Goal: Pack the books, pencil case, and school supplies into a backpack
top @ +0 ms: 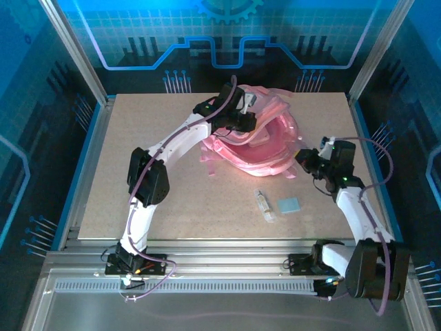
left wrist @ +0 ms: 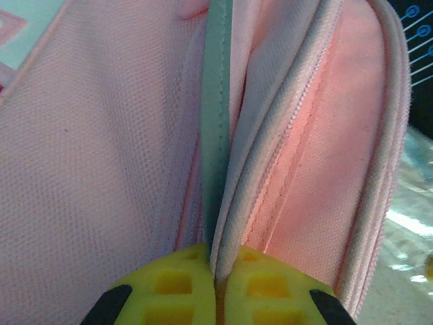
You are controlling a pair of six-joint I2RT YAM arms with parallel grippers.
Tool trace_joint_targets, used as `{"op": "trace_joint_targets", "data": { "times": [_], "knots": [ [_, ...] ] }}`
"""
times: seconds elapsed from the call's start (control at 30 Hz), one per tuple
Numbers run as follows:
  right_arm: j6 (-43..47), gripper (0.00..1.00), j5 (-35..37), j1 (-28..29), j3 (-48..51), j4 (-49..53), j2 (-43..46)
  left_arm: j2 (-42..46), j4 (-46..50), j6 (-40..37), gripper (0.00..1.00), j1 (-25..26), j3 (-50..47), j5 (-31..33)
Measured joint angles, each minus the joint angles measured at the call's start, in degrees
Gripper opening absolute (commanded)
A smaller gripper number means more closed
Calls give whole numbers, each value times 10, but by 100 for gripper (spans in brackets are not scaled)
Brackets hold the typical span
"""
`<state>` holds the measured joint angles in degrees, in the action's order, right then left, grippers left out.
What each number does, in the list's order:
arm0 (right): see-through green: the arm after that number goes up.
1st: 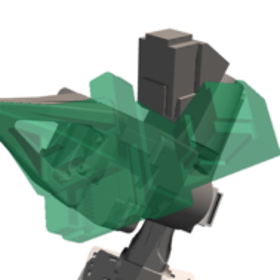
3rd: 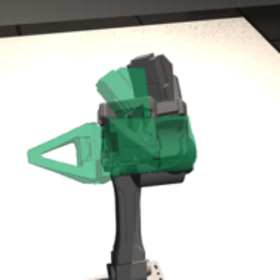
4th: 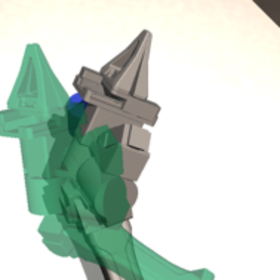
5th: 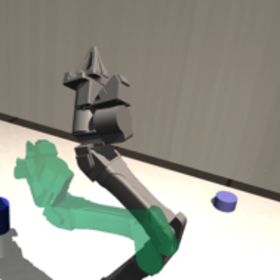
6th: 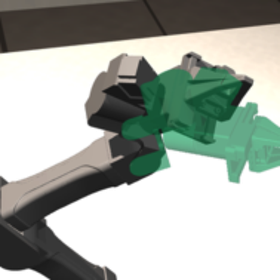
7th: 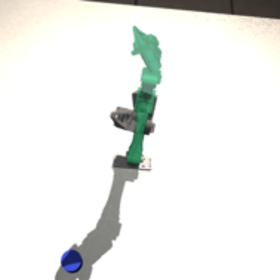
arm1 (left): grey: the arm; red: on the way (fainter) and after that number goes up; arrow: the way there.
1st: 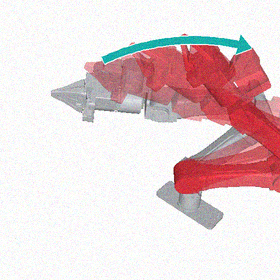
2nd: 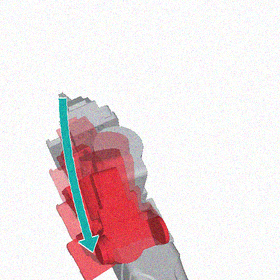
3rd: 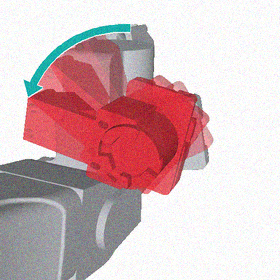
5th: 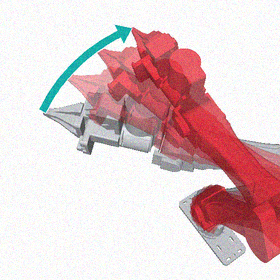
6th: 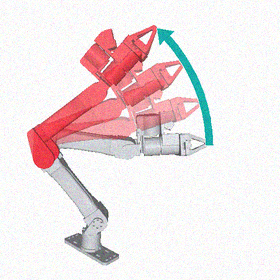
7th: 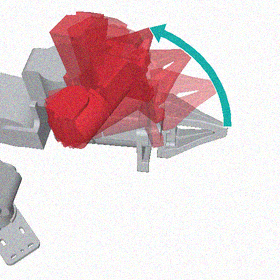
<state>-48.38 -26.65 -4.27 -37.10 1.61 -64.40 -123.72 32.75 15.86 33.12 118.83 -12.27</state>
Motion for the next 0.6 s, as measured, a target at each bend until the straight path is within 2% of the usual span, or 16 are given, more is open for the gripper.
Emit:
{"op": "trace_joint_targets", "data": {
  "times": [0.23,0.5,0.6],
  "knots": [
    [-53,0,-9,98,-49,-98,-146,11,0,35,0,1,0,-24],
    [-96,0,-56,153,-218,-168,-362,33,-9,53,0,6,-19,-28],
    [-105,6,-69,165,-273,-169,-431,45,-20,55,0,7,-38,-28]
  ]
}}
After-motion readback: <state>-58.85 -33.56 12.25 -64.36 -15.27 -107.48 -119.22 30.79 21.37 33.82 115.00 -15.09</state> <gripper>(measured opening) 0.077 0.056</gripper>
